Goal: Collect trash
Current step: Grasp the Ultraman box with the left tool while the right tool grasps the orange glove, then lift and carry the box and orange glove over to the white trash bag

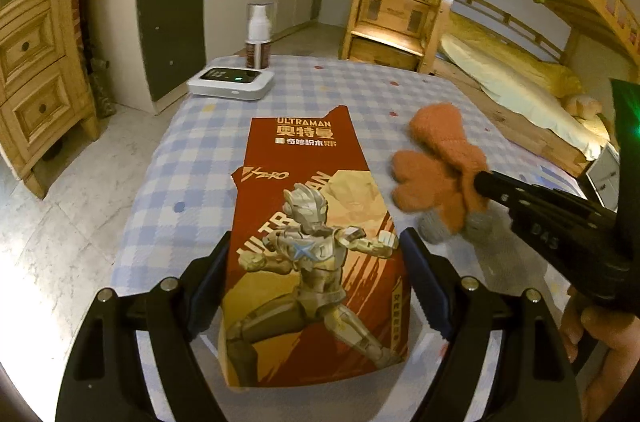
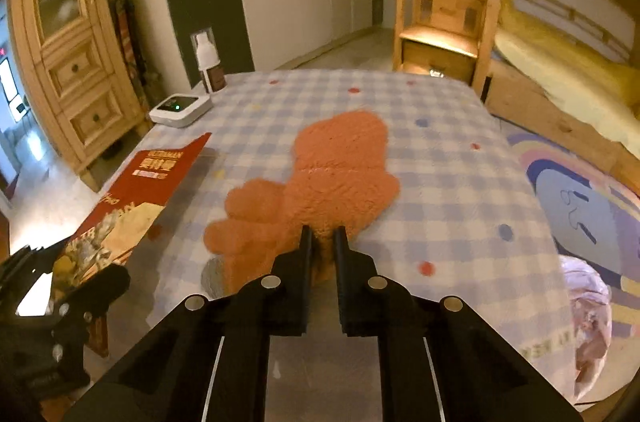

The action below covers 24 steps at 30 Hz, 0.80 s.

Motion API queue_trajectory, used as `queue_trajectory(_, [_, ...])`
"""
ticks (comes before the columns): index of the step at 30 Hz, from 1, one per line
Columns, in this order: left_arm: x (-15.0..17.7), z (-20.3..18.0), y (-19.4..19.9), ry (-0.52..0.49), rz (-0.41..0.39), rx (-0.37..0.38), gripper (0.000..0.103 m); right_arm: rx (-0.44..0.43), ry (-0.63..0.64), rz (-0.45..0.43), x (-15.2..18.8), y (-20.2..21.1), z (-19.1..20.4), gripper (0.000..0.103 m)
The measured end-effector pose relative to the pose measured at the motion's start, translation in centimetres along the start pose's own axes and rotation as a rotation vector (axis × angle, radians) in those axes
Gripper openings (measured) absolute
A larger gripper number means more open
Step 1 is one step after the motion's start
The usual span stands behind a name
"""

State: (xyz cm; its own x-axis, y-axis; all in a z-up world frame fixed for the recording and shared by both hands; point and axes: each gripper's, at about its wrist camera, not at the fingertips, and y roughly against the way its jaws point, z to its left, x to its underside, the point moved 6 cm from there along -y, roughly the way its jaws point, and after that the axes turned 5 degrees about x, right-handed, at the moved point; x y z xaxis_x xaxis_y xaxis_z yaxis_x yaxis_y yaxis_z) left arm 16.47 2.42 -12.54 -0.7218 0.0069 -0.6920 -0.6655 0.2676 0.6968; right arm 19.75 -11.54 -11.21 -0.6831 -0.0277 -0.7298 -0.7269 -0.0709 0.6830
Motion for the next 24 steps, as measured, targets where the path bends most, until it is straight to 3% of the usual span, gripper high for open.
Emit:
queue_trajectory(7, [0.8,-2.8,-1.1,-0.072,0.053,0.049,0.081,0.021,-0.087,-0.037,1.1,2.3,-4.5,0.01])
queue_trajectory(13, [0.6,-3.0,-1.2,-0.022,0.035,0.032,0.096,0.027,-0.07,-0.007,1.9,2.3,-5.5,0.01])
queue_trajectory(22, [0.1,-3.0,-3.3,0.002,0.087,-0.06,0.096,0.014,-0.062,0.003,2.2,2.2,-5.7,0.014])
queue_trajectory(24, [0.2,-3.2,-3.4,-0.02,0.091,-0.075,0.091,0.015,-0.063,0.003,2.2,2.2,-5.6,0.016])
